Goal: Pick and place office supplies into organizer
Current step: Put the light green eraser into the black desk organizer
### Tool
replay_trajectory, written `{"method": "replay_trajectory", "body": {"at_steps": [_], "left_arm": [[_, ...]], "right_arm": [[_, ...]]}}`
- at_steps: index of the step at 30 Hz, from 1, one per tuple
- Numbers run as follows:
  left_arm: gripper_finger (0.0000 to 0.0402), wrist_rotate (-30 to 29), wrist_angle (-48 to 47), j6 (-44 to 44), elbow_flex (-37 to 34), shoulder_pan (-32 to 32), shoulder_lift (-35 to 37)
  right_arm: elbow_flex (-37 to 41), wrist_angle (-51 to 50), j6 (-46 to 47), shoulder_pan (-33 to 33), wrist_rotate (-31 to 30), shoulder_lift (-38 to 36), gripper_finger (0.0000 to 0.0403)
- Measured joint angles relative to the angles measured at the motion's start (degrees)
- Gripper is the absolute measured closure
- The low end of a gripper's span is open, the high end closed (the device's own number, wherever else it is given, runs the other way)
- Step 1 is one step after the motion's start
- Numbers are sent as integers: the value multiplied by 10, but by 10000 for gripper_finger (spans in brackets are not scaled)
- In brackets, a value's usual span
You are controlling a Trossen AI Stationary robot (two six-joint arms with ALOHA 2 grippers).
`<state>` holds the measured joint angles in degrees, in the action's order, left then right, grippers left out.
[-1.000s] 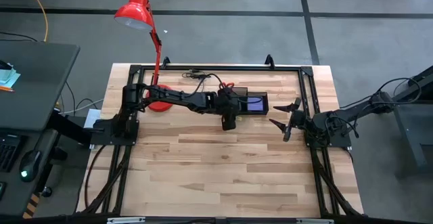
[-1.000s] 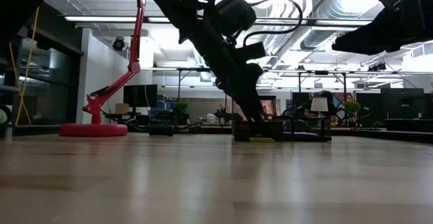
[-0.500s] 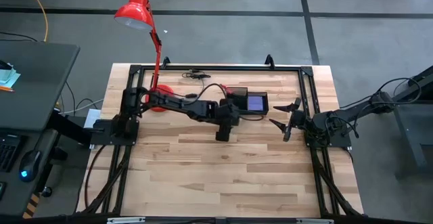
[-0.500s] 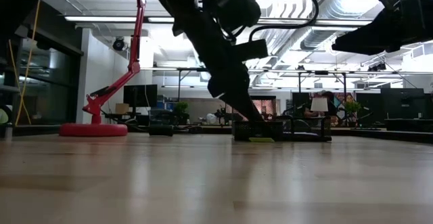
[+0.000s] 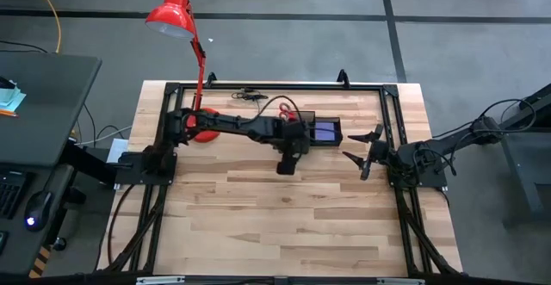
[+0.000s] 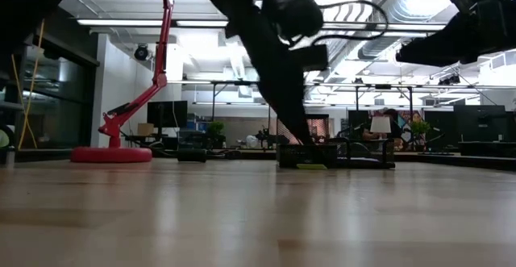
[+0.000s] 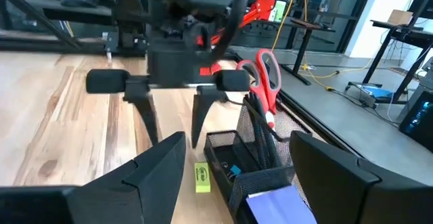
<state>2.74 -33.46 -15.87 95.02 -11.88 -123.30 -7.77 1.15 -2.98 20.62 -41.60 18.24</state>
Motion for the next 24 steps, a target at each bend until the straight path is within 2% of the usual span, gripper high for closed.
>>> {"method": "replay_trajectory", "body": {"at_steps": [7, 12, 17, 24], "left_arm": [[190, -12, -21, -22, 43, 6, -47], [190, -44, -42, -24, 94, 5, -88], [190, -27, -68, -34, 148, 2, -120], [190, -23, -85, -45, 162, -12, -127]], "right_arm": [[0, -9, 0, 0, 0, 3, 143], [0, -15, 0, 0, 1, 0, 143], [0, -18, 0, 0, 1, 1, 143], [0, -22, 0, 0, 1, 1, 143]]}}
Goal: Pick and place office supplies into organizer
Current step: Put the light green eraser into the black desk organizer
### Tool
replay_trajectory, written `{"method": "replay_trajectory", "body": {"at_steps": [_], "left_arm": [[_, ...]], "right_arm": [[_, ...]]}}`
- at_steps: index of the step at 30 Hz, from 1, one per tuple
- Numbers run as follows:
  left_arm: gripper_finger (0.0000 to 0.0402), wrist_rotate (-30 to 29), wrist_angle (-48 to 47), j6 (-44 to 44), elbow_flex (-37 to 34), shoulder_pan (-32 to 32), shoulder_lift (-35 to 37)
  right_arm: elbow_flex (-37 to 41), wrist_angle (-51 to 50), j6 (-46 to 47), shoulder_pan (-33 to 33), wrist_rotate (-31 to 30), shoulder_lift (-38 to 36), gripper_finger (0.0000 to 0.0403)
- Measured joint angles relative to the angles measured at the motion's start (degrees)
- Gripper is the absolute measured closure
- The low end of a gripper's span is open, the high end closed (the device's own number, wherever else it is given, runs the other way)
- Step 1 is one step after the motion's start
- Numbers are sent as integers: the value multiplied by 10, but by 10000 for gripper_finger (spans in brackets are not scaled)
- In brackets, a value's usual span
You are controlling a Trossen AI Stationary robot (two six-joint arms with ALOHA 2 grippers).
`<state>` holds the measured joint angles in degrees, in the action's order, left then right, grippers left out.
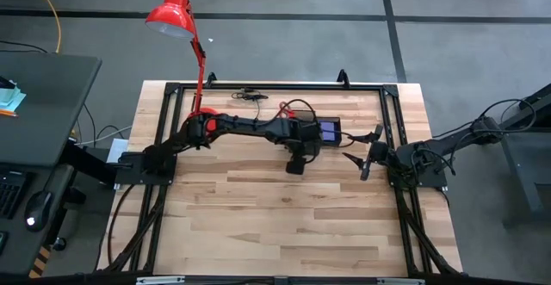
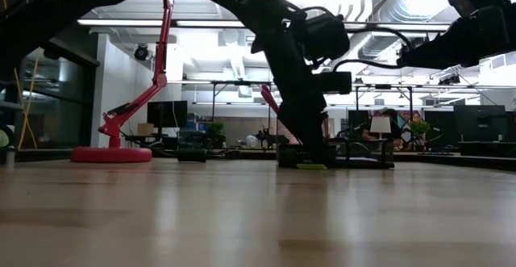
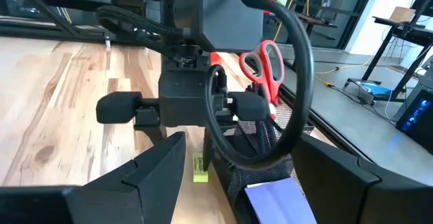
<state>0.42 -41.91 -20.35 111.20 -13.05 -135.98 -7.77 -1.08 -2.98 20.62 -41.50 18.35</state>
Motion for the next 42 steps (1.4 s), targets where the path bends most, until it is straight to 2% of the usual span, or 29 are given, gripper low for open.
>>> {"method": "replay_trajectory", "body": {"at_steps": [5, 15, 31, 42], "left_arm": [[190, 17, -17, 10, 0, -16, 0], [190, 0, -23, -12, 0, -21, 0], [190, 1, -11, 49, 0, -19, 0], [190, -8, -63, 89, 5, -19, 0]], "right_arm": [[0, 0, 0, 0, 0, 0, 143], [0, 0, 0, 0, 0, 0, 143], [0, 0, 0, 0, 1, 0, 143], [0, -1, 0, 0, 1, 0, 143]]}}
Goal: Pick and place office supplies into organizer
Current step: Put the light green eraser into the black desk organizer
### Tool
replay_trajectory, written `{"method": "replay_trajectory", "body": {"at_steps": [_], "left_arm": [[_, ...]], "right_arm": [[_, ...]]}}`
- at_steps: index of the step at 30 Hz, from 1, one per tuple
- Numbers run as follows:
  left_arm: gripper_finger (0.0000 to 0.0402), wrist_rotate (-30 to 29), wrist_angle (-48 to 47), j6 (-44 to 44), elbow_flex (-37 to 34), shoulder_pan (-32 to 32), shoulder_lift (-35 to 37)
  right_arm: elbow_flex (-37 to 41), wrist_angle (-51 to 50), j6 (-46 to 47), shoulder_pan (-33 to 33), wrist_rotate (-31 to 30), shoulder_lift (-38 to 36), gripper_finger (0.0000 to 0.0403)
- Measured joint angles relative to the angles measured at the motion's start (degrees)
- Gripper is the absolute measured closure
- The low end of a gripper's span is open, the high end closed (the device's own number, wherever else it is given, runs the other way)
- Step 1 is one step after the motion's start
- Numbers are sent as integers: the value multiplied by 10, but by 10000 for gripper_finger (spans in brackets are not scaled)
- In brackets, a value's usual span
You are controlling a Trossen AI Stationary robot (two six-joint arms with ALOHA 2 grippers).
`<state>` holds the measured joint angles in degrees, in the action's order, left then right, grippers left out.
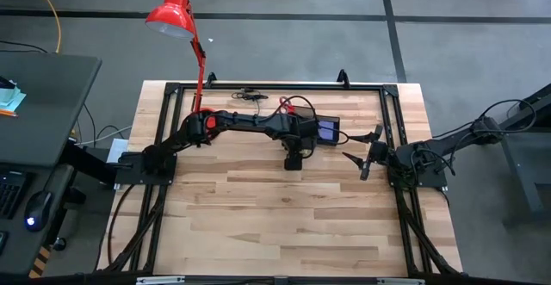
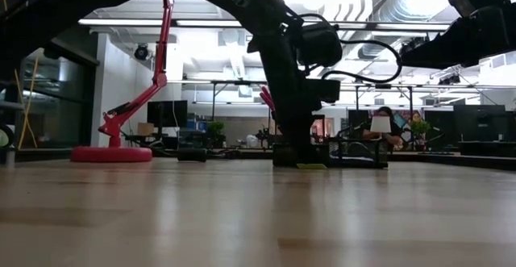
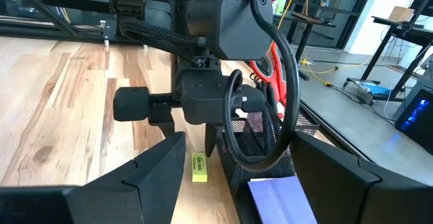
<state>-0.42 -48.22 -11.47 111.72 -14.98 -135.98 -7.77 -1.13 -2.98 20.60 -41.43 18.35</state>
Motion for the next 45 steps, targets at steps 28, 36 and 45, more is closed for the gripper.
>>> {"method": "replay_trajectory", "body": {"at_steps": [28, 36, 45], "left_arm": [[190, 25, 32, 462, 0, 48, 0], [190, -25, -4, 449, 0, 47, 14], [190, 28, -49, 402, 8, 8, 17]], "right_arm": [[0, 0, 0, 0, 0, 0, 143], [0, 0, 0, 0, 0, 0, 143], [0, -1, 0, 0, 0, 0, 143]]}}
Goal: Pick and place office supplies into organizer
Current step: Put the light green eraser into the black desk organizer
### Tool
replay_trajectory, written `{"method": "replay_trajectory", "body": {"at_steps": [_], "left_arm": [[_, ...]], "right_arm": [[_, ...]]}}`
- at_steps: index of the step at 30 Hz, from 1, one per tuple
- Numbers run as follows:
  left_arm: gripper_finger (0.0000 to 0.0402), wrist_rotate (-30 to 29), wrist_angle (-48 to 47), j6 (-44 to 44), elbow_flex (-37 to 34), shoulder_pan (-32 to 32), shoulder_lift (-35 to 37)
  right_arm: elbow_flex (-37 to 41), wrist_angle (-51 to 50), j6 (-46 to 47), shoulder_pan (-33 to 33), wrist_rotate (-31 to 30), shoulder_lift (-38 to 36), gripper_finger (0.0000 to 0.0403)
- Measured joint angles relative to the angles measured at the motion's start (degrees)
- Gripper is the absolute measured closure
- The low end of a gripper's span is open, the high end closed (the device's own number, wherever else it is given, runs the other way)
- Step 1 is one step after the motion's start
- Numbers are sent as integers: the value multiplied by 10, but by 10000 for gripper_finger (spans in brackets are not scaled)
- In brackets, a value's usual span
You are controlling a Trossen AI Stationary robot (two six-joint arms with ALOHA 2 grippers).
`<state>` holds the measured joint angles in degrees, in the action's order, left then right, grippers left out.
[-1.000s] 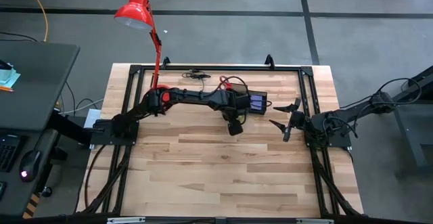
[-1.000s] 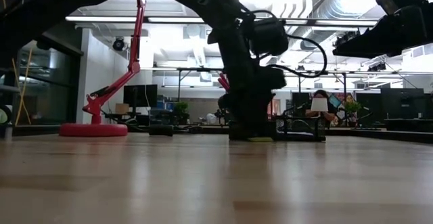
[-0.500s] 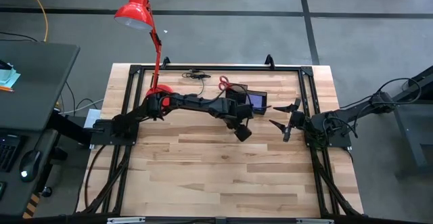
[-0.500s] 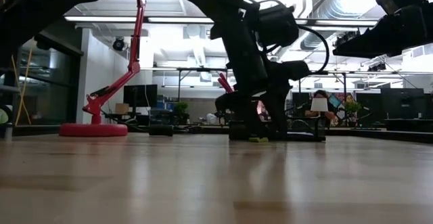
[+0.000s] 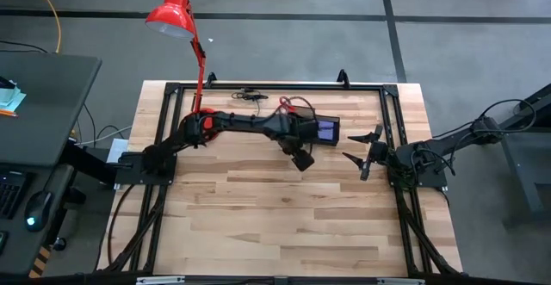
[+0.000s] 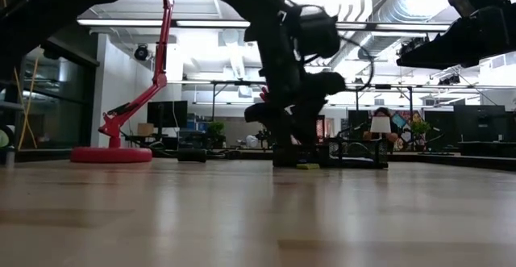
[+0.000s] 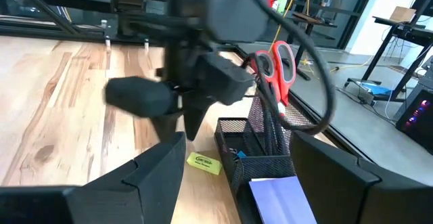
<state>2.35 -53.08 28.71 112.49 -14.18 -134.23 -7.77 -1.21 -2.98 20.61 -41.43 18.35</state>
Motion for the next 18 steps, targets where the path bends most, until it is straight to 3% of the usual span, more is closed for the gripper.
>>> {"method": "replay_trajectory", "body": {"at_steps": [8, 18], "left_arm": [[190, 106, -27, -20, 0, -46, 2], [190, 77, -7, -24, 0, -39, 2]], "right_arm": [[0, -1, 0, 0, 0, 0, 143], [0, -1, 0, 0, 0, 0, 143]]}}
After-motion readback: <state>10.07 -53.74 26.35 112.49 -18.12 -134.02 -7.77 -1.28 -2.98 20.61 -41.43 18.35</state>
